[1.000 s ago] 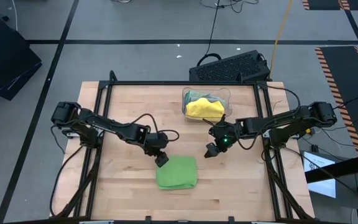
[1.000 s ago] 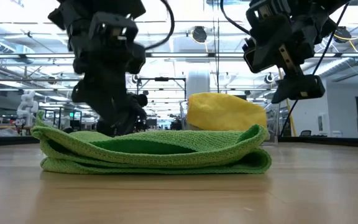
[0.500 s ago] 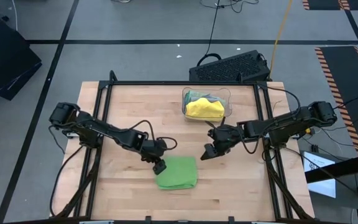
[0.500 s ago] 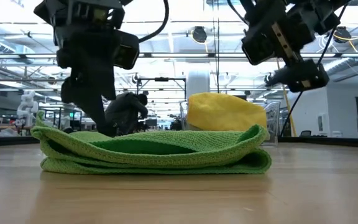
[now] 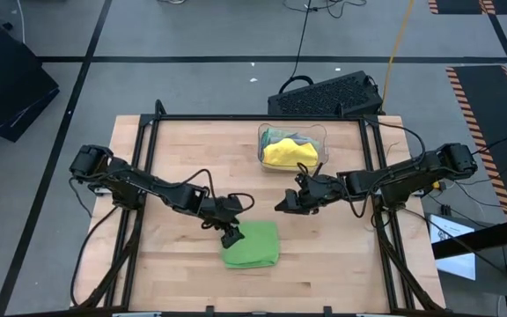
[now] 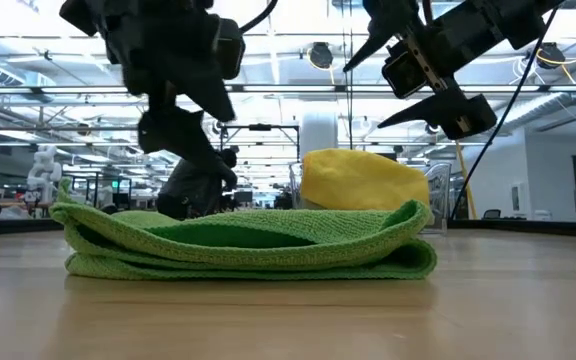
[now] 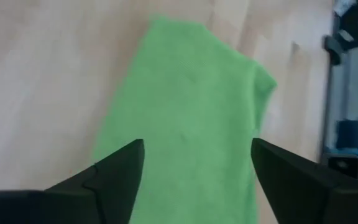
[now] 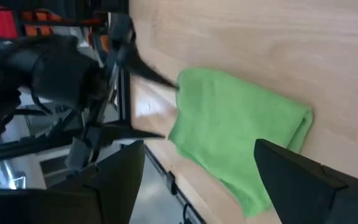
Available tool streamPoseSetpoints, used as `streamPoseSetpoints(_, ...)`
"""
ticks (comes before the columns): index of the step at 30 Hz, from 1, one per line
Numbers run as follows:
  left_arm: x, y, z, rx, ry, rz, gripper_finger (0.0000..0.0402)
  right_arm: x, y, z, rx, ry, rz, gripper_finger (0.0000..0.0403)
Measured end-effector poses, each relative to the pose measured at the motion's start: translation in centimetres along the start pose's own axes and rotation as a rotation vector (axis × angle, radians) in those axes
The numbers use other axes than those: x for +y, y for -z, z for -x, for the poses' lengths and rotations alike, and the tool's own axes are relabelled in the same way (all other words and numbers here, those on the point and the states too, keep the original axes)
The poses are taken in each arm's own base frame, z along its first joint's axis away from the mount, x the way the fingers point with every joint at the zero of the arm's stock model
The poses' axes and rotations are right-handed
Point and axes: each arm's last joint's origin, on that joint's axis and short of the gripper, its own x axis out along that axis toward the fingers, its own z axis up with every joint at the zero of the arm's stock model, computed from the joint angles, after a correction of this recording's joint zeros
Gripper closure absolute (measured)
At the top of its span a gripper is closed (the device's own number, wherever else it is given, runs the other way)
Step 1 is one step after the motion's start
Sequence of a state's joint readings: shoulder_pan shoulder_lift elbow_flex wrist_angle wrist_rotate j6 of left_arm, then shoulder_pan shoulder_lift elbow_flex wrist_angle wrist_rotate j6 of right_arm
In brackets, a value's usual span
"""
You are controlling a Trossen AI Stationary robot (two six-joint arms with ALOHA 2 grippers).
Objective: Fold microfiber towels
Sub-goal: Put the green towel in the transparent bin
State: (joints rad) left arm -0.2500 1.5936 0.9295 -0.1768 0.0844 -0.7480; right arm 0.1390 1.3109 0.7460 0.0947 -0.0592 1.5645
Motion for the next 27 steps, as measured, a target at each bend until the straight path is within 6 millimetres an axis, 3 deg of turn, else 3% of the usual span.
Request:
streamPoseSetpoints(9,-0.1,-0.7,-0.6,-0.063,-0.003,-0.052,0.0026,-0.2,0.2,0.0,0.075,0.016,0.003,0.0106)
streamPoseSetpoints(12,-0.7,-1.0,-1.4,-0.04,-0.016,-0.084,0.0028,-0.3,0.2,0.0,0.082,0.027,0.023,0.0106)
streamPoseSetpoints(20,-0.2,-1.3,-3.4,0.115,-0.1,-0.058,0.0049,-0.8,0.6,0.1,0.208,0.075,0.091,0.0106)
streamPoseSetpoints(27,0.4,-1.4,-3.8,0.152,-0.086,-0.092,0.005,-1.3,1.2,0.1,0.237,0.124,0.128,0.0106)
